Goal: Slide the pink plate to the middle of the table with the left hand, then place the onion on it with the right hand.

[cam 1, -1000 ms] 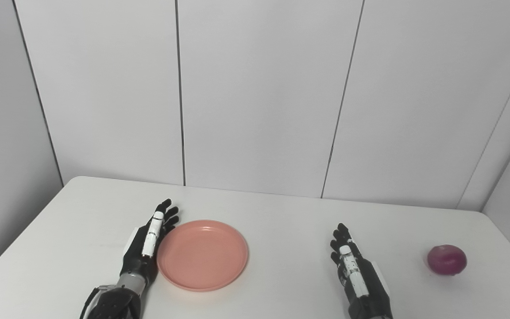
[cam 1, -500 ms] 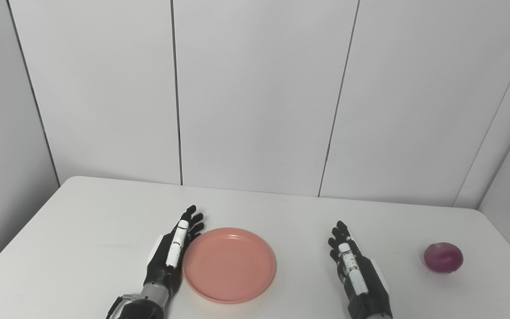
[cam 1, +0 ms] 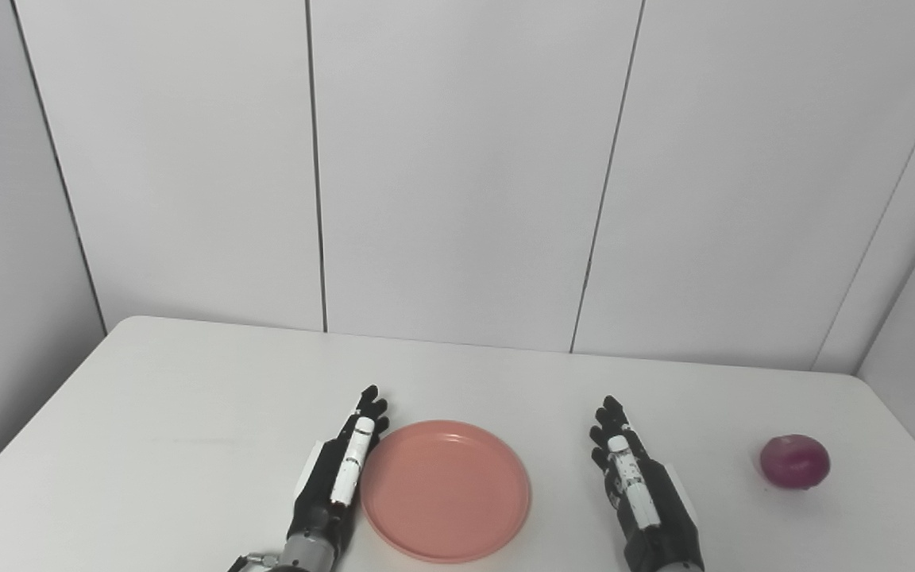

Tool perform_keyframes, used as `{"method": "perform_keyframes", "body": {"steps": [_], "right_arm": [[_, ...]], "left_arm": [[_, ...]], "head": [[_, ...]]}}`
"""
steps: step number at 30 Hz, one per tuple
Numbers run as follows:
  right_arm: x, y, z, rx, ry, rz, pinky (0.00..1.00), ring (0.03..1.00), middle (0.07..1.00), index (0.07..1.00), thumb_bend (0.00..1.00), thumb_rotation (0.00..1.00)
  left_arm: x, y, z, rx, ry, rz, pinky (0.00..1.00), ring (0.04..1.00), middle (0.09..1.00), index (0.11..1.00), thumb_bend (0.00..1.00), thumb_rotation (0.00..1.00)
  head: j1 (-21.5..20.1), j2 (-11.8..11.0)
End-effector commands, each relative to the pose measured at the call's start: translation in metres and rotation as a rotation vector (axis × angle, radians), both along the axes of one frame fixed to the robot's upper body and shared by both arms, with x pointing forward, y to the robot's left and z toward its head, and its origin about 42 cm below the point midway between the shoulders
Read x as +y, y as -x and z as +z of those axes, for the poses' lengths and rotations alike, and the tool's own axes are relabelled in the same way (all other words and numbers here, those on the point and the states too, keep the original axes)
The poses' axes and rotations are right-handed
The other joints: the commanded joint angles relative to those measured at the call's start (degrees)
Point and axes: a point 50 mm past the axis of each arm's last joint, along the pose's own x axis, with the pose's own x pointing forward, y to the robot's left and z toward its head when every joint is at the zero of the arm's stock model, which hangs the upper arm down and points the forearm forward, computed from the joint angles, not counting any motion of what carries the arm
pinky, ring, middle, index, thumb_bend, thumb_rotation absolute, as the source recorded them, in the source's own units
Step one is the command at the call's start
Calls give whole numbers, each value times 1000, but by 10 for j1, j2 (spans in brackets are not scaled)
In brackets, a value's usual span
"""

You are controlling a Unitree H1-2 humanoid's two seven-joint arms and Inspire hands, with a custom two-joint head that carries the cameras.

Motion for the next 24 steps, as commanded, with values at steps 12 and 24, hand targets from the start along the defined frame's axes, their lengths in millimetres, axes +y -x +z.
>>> {"method": "perform_keyframes", "body": {"steps": [12,24], "right_arm": [[3,-10,26,-94,-2,12,1000,982,983,992,608,798],[4,-10,25,-95,-16,10,998,981,982,994,597,797]], "left_arm": [[-33,10,5,-1,25,-37,932,946,968,961,573,1000],[-33,15,3,-2,32,-82,968,960,967,976,571,1000]], "head": [[-9,-1],[-16,-3]]}}
